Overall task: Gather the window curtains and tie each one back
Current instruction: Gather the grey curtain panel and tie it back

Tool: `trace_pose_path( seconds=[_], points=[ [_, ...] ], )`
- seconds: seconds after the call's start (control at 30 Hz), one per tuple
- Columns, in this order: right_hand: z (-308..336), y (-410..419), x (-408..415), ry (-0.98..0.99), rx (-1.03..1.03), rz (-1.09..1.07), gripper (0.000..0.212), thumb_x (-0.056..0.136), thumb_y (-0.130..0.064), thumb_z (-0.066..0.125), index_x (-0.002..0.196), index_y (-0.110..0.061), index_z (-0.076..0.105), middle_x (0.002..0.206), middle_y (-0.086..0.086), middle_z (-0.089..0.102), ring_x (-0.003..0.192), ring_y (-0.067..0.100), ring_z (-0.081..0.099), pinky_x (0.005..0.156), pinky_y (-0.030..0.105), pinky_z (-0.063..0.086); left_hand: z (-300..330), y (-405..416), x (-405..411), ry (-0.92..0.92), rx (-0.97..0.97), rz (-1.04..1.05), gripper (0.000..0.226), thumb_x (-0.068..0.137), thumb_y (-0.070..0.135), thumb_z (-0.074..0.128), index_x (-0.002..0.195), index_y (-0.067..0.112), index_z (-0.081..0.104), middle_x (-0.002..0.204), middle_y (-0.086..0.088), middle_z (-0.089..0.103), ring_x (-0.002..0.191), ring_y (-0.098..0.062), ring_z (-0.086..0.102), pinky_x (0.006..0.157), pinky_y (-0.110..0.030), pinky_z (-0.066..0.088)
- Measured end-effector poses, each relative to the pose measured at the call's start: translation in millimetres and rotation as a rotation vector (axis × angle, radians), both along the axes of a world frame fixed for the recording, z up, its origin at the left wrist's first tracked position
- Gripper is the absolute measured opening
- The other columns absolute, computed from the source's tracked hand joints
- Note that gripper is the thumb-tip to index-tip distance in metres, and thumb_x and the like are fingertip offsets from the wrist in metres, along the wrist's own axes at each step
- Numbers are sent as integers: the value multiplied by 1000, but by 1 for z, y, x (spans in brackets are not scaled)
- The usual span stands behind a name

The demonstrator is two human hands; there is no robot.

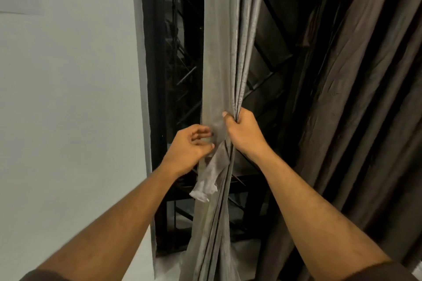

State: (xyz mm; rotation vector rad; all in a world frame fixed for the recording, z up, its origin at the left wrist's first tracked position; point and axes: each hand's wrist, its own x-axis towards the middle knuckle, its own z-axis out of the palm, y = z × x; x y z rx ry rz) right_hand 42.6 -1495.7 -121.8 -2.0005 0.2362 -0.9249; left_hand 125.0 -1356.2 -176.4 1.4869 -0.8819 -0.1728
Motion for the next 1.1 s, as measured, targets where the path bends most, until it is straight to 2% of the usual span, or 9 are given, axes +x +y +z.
trace_pose_path(
  seconds=[0.2,0.3,0.4,0.47,0.6,0.8,0.9,1.0,1.1],
  points=[
    [-18,2,-4,49,47,43,33,103,-11,58,136,-9,63,127,0,70,120,15,65,107,38,53,-20,17,6,3,280,-27,14,80,14,85,91,17,77,87,-9,76,81,-24,73,83,-55,61],
    [-24,0,-8,24,64,52,32,102,-12,60,133,-10,65,125,-1,72,117,12,67,105,37,54,-21,22,5,-98,330,47,8,87,11,79,88,19,80,85,1,77,84,-11,74,90,-38,60],
    [-25,-3,-10,31,43,69,31,102,-15,62,133,-12,67,126,-3,72,118,11,67,105,34,54,-15,27,0,-286,324,291,9,92,16,73,88,24,77,71,13,64,65,1,62,69,-12,46],
    [-26,-4,-13,37,-21,50,31,101,-18,64,131,-12,68,125,-4,72,118,12,66,103,30,53,-13,24,-6,-275,204,401,5,94,19,70,90,22,71,55,7,59,52,-5,58,57,-12,43],
    [-24,-7,-13,60,-66,41,30,98,-23,69,126,-12,71,120,-4,74,115,12,68,101,33,55,-16,10,-20,-153,17,370,11,91,24,74,97,20,66,73,4,73,68,-9,70,66,-24,54],
    [-28,-8,-13,97,-13,103,28,94,-20,71,121,-14,73,113,-4,77,108,11,72,99,42,58,-22,-9,-40,-48,-111,303,37,83,18,82,109,23,56,98,-1,72,82,-25,73,78,-42,62],
    [-29,-6,-9,114,46,163,26,92,-15,71,118,-14,75,109,-4,78,104,11,73,98,42,58,-22,-16,-49,-33,-88,205,52,75,29,77,118,25,49,105,0,70,94,-14,71,83,-35,57],
    [-24,1,-9,144,34,172,27,92,-12,69,118,-13,76,109,-2,78,105,11,72,101,41,57,-17,-21,-50,-47,17,144,73,76,22,82,132,27,37,119,7,67,106,-3,68,92,-26,54],
    [-17,1,-15,206,77,254,19,88,-12,68,100,-1,78,97,16,78,95,26,75,95,50,58,-12,-22,-43,-78,24,207,66,82,16,81,137,26,47,123,10,68,112,-1,66,94,-21,53]
  ],
)
